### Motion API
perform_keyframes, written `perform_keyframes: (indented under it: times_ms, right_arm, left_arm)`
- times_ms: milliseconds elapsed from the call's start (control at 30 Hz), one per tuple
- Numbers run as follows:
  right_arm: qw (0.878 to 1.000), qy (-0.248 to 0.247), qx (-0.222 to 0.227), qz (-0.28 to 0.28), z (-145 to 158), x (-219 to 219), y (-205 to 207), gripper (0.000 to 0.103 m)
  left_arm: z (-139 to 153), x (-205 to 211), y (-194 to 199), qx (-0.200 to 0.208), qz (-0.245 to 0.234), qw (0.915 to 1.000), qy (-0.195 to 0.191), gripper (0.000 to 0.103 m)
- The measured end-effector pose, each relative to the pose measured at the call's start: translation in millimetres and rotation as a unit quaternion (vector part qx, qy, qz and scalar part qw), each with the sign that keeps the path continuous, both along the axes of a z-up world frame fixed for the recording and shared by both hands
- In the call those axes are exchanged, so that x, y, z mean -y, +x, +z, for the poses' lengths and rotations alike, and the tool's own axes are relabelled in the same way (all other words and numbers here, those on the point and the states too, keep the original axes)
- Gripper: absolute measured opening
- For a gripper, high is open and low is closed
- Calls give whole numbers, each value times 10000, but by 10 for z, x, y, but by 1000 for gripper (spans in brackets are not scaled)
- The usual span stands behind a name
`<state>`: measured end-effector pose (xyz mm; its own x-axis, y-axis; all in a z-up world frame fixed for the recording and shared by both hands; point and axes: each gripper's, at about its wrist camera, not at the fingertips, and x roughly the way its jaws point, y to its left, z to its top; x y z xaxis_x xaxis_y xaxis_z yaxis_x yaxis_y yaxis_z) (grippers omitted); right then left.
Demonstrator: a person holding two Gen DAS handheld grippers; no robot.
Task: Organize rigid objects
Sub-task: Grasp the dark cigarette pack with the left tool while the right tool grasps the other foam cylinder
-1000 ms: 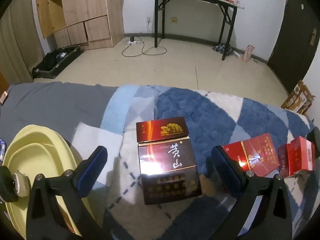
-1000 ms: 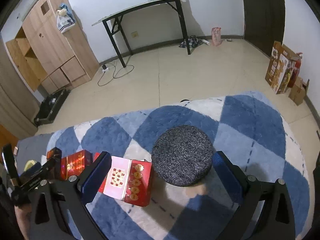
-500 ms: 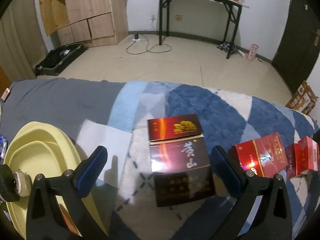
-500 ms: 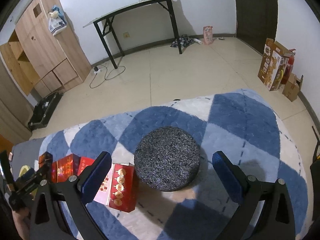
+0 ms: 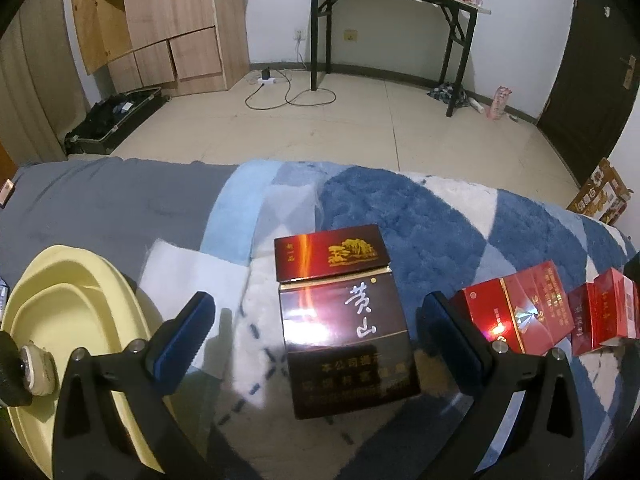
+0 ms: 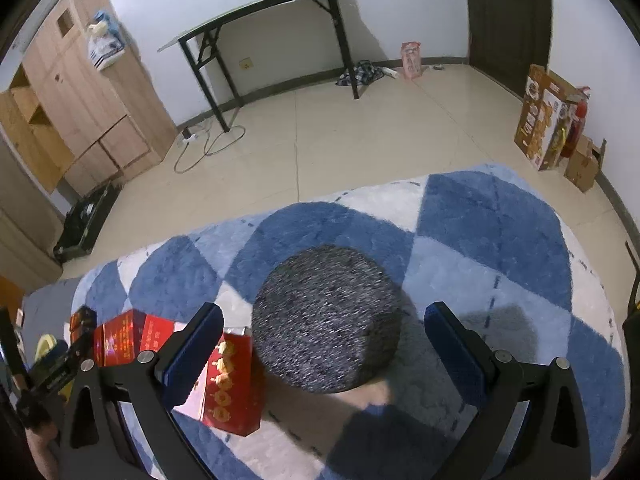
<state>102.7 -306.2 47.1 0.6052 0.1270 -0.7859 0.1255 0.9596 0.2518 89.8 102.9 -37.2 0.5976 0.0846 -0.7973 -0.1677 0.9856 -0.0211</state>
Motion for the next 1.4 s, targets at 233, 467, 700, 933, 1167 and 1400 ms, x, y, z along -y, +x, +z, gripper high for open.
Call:
perform_keyframes:
  times_ms: [233,467,700,933,1167,1400]
  right_arm:
    - [9999,119,6,-62,12,54,-35,102]
    - [9991,390,42,-155,-74,58,8,102]
    - [9986,437,-80,-289,-188,126,42,97]
    - [9987,400,-97,-284,-186,109,71,97]
    - [9986,406,-44,-326,-201,86,81,95]
    - [9994,237,-50,-256,-246,71,125,78]
  left_arm:
    - [-2,4,-4,1,-2,10000,-7,103]
    - [15,48,8,-36,-98,9999,-17,103]
    - [41,73,25,-4,-120,9999,-33,103]
    - [16,89,27,-49,-180,9998,-51,103]
    - [-33,161,53,-176,-374,9991,-13,93]
    - [-51,221,35,-182,-594,9981,-42,61]
